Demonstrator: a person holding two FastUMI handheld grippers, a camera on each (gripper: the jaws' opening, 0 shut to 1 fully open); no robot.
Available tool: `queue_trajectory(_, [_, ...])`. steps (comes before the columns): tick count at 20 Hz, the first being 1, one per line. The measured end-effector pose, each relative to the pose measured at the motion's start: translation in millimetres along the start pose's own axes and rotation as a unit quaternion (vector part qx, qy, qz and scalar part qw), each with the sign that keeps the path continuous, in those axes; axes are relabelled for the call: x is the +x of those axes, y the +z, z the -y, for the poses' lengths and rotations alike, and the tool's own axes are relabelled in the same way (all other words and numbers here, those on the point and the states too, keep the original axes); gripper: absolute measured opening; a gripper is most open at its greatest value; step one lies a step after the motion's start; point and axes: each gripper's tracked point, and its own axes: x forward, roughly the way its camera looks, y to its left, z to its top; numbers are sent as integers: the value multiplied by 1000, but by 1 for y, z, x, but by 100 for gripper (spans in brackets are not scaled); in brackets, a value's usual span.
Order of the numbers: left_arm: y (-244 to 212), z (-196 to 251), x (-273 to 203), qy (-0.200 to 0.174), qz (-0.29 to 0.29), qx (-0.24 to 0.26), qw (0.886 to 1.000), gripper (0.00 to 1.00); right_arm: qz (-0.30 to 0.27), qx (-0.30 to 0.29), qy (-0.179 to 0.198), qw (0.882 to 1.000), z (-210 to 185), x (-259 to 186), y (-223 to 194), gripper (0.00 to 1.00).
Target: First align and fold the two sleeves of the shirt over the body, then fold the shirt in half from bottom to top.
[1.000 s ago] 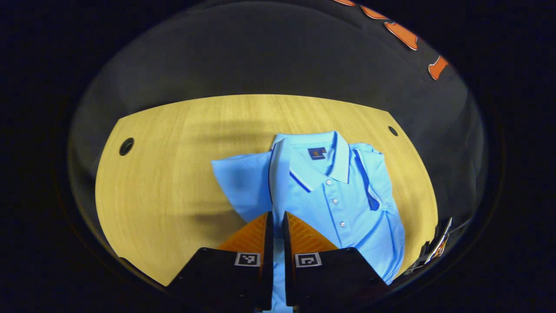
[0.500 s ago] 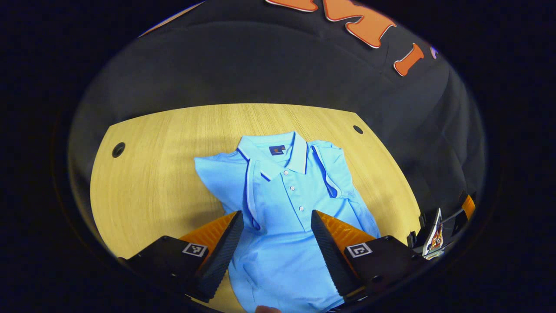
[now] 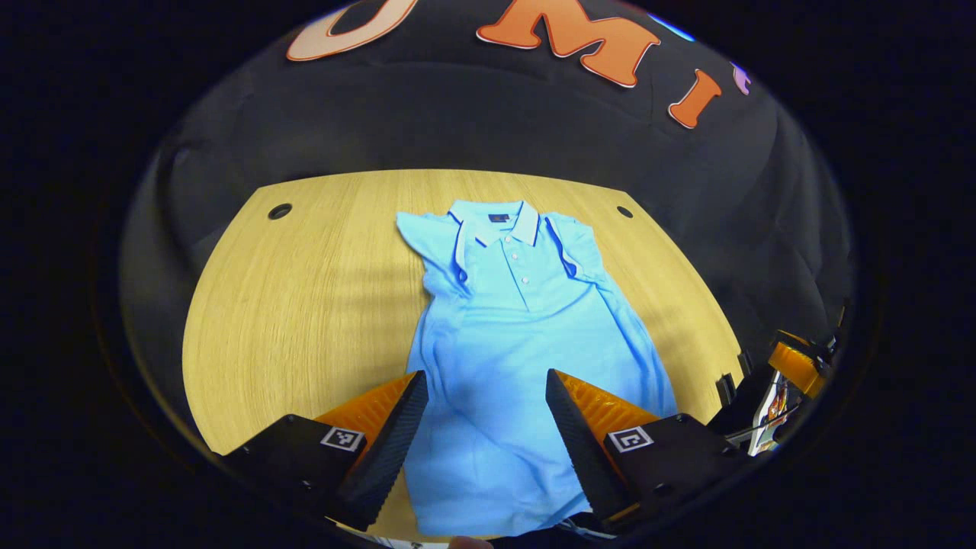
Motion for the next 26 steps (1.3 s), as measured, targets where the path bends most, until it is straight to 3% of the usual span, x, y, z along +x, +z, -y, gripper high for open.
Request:
queue_trajectory(9, [-106, -23, -51, 50, -10, 25, 998, 100, -61, -19, 30, 998, -16, -5, -99, 98])
queue_trajectory(16, [-162, -36, -49, 70, -25, 53, 996, 100, -105, -36, 11, 994, -6, 7, -157, 97])
queue_trajectory(20, [-188, -50, -46, 87, -41, 47, 994, 100, -134, -36, 2, 990, -4, 17, -183, 97])
queue_trajectory(26, [-201, -53, -38, 85, -52, 56, 993, 100, -167, -47, -1, 985, -6, 25, -205, 96])
